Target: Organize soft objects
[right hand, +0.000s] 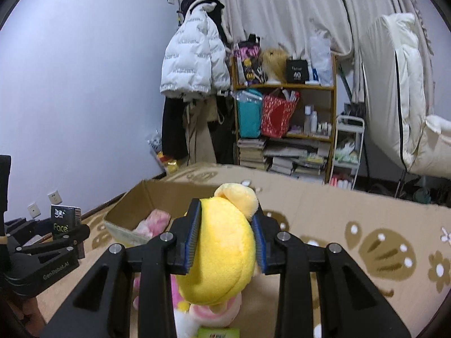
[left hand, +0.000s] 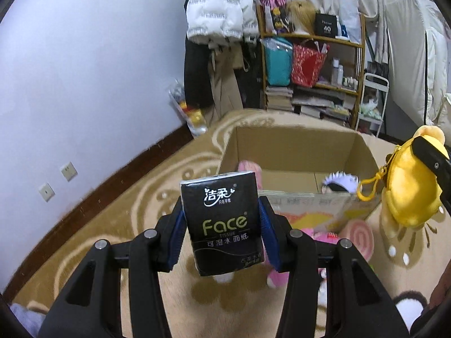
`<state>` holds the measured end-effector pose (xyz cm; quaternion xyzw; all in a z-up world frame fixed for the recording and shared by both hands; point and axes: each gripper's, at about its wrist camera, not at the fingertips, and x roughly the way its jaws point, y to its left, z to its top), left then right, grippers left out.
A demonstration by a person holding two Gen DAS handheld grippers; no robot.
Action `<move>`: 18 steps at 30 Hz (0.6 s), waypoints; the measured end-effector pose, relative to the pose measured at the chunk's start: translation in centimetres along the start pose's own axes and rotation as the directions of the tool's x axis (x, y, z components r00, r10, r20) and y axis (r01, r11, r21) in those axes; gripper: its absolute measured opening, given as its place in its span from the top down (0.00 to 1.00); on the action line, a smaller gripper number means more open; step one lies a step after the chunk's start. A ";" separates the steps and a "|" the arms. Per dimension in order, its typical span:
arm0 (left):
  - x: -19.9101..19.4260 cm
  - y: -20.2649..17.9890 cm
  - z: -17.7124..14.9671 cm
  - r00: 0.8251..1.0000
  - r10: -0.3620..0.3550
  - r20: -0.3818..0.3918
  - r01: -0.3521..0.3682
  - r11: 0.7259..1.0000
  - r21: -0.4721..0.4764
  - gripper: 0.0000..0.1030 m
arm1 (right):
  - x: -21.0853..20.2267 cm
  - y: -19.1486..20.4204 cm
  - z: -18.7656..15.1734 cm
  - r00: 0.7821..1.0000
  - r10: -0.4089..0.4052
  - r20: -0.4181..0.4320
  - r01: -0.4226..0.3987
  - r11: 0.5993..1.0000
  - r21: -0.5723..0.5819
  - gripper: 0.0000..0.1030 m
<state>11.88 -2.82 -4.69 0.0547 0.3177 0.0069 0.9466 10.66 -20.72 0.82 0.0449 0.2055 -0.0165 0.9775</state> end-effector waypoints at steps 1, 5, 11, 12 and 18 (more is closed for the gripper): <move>0.0 0.0 0.4 1.000 0.009 0.016 -0.009 1.000 0.005 0.55 | 0.1 0.0 0.3 1.000 -0.002 0.008 0.002 1.000 -0.005 0.66; 0.0 -0.5 1.8 0.998 0.035 0.061 -0.037 0.999 0.034 0.55 | 1.0 0.2 1.5 0.999 -0.011 0.042 0.012 0.999 -0.030 0.66; 0.9 -0.9 4.0 0.992 0.061 0.111 -0.066 0.997 0.039 0.54 | 2.4 1.2 2.8 0.996 -0.024 0.088 0.031 0.996 -0.085 0.66; 1.1 -1.0 4.3 0.992 0.061 0.112 -0.066 0.997 0.040 0.54 | 2.6 1.3 2.9 0.995 -0.024 0.094 0.033 0.995 -0.093 0.66; 2.9 -0.5 6.1 0.993 0.045 0.112 -0.046 0.999 0.008 0.54 | 3.8 1.9 2.6 0.995 -0.031 0.099 0.043 0.993 -0.112 0.66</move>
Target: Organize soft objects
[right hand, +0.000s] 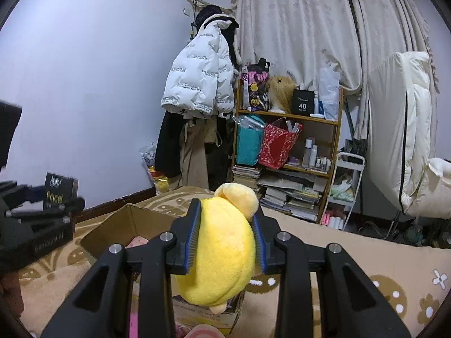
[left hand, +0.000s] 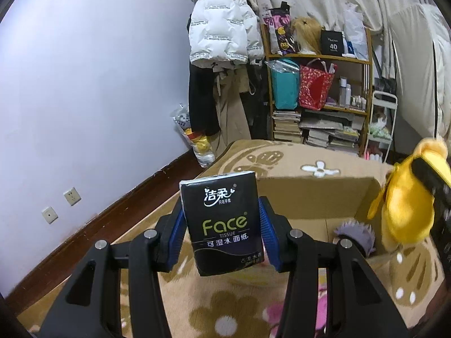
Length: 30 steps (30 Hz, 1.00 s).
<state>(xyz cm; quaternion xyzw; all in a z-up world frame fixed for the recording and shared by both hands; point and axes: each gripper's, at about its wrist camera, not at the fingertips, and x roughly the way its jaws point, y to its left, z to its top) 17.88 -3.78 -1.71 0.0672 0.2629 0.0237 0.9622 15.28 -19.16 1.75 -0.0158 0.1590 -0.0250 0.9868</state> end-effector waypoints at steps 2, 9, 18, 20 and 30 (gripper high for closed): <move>0.6 0.2 0.5 1.000 -0.008 0.005 0.008 1.000 -0.013 0.54 | 0.6 0.0 -0.2 1.000 0.002 -0.009 -0.002 1.000 0.007 0.66; 2.1 -0.1 1.5 0.998 -0.054 0.035 0.053 0.999 0.004 0.54 | 2.4 -0.3 -0.9 0.999 0.001 -0.035 -0.001 1.000 0.005 0.66; 3.2 -1.4 0.4 0.995 -0.096 0.035 0.095 0.995 0.041 0.54 | 3.1 0.2 -2.3 0.998 0.047 -0.040 -0.049 0.998 -0.042 0.65; 3.3 -1.9 0.0 0.994 -0.102 0.026 0.101 0.994 0.052 0.54 | 3.4 0.2 -2.6 0.997 0.058 -0.056 -0.060 0.997 -0.042 0.64; 4.5 -2.9 -1.0 0.993 -0.110 -0.036 0.112 0.990 0.080 0.47 | 3.8 -0.5 -3.2 0.994 0.082 -0.072 -0.083 0.996 -0.017 0.59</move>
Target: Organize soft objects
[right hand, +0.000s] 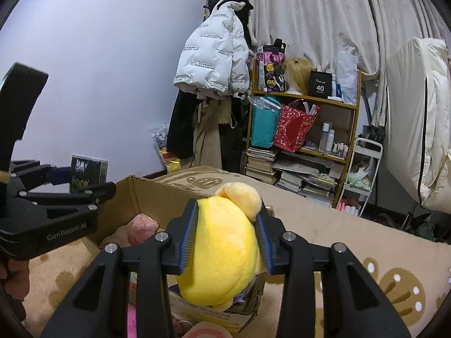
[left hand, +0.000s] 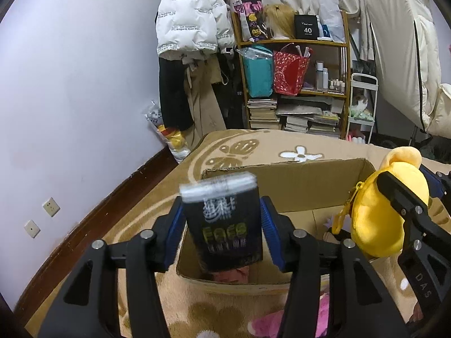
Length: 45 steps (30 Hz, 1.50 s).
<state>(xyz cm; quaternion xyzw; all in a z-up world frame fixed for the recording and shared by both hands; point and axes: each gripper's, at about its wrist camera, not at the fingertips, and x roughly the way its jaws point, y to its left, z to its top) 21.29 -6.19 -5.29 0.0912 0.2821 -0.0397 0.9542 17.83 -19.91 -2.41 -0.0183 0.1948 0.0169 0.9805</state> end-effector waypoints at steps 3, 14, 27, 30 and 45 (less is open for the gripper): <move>0.0 0.2 -0.1 1.000 0.001 0.009 -0.001 1.000 -0.008 0.41 | 0.1 -0.3 0.0 1.000 0.011 -0.010 -0.011 1.000 0.020 0.56; 0.4 1.0 -0.4 0.999 0.043 -0.012 -0.043 0.998 -0.036 0.17 | 0.6 -0.8 -0.3 0.998 0.048 -0.027 -0.046 0.997 0.070 0.33; -1.7 1.5 -1.1 0.995 0.098 -0.030 -0.099 0.995 -0.024 0.02 | -1.1 -2.7 0.0 0.999 -0.028 -0.036 0.033 0.988 0.151 0.00; -3.0 1.8 -1.2 0.994 0.102 -0.033 -0.103 0.994 -0.037 0.00 | -1.8 -2.6 0.2 0.998 -0.039 -0.047 0.045 0.988 0.150 0.00; -10.4 2.2 -3.1 0.996 0.081 -0.033 -0.082 0.996 -0.025 0.00 | -8.0 -1.3 0.3 0.995 -0.061 -0.083 0.073 0.986 0.149 0.00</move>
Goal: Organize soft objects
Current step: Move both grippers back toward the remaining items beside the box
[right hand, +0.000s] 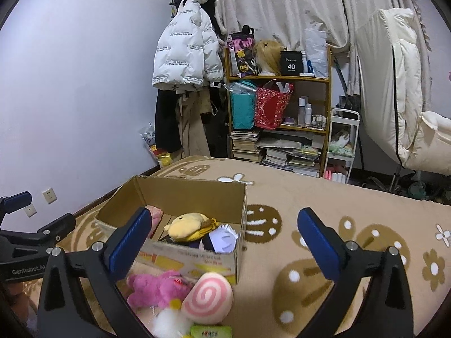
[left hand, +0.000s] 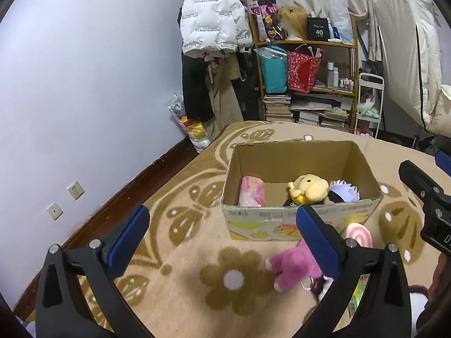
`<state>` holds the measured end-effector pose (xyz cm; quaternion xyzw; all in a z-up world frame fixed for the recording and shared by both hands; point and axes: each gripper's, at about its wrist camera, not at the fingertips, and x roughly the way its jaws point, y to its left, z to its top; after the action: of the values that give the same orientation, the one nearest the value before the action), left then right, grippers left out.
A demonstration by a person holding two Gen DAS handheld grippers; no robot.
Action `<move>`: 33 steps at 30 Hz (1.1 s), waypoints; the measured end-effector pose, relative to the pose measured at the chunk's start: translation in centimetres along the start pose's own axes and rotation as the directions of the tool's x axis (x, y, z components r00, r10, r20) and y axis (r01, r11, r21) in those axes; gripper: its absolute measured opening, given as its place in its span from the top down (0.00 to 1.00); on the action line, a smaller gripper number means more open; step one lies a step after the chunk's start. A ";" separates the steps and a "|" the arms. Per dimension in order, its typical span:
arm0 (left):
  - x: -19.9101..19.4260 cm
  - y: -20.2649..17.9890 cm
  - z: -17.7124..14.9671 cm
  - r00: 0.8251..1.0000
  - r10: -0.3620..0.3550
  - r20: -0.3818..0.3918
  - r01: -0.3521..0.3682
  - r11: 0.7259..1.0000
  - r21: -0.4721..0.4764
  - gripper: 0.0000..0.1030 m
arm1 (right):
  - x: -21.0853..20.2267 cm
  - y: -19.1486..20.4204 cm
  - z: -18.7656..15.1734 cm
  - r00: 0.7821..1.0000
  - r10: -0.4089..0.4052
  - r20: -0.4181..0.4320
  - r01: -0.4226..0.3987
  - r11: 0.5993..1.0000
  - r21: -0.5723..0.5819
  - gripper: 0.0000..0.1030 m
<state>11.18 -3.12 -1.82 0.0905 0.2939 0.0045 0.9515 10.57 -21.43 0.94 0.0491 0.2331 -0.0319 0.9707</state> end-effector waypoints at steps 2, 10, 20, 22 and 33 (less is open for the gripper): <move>-0.8 0.2 -0.2 1.000 0.003 0.007 -0.003 1.000 -0.008 0.00 | -0.9 0.1 -0.3 1.000 -0.006 0.008 0.006 1.000 0.000 0.00; -3.1 1.0 -1.5 1.000 0.000 0.005 0.000 0.999 -0.043 0.00 | -3.2 0.7 -2.2 0.999 -0.031 -0.008 0.031 0.999 0.032 0.00; -2.5 0.9 -2.7 0.999 -0.019 -0.049 0.016 0.998 -0.062 0.00 | -3.1 0.1 -4.8 0.996 -0.046 -0.075 0.050 0.998 0.046 0.00; -2.1 0.6 -2.9 0.998 -0.023 -0.062 0.019 0.998 -0.060 0.00 | -2.9 -0.1 -5.3 0.994 -0.045 -0.095 0.050 0.997 0.051 0.00; -0.3 -1.1 -3.8 0.992 -0.048 -0.117 0.047 0.999 -0.015 0.00 | -1.8 -1.4 -7.6 0.980 -0.049 -0.192 0.066 0.994 0.082 0.00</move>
<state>8.79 -3.61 -4.91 0.0774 0.3514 -0.0110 0.9329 5.45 -21.92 -5.07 0.0878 0.3244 -0.0653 0.9396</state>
